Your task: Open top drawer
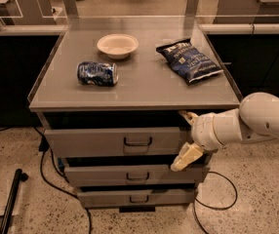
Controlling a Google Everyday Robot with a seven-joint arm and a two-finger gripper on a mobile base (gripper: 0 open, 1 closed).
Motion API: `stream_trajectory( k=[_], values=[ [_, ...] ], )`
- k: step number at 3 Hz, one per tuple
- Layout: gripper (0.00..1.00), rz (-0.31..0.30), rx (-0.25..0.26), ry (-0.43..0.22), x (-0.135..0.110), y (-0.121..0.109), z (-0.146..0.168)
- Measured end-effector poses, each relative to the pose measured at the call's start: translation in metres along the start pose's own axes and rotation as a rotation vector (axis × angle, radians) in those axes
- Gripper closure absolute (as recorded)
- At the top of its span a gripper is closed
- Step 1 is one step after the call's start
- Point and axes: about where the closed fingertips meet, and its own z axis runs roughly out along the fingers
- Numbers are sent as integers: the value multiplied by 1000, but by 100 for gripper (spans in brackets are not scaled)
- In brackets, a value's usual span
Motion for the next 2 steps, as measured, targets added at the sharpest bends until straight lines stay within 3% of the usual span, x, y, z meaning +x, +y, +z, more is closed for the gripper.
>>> stream_trajectory(
  k=[2],
  values=[
    [0, 78, -11, 10, 42, -2, 18]
  ],
)
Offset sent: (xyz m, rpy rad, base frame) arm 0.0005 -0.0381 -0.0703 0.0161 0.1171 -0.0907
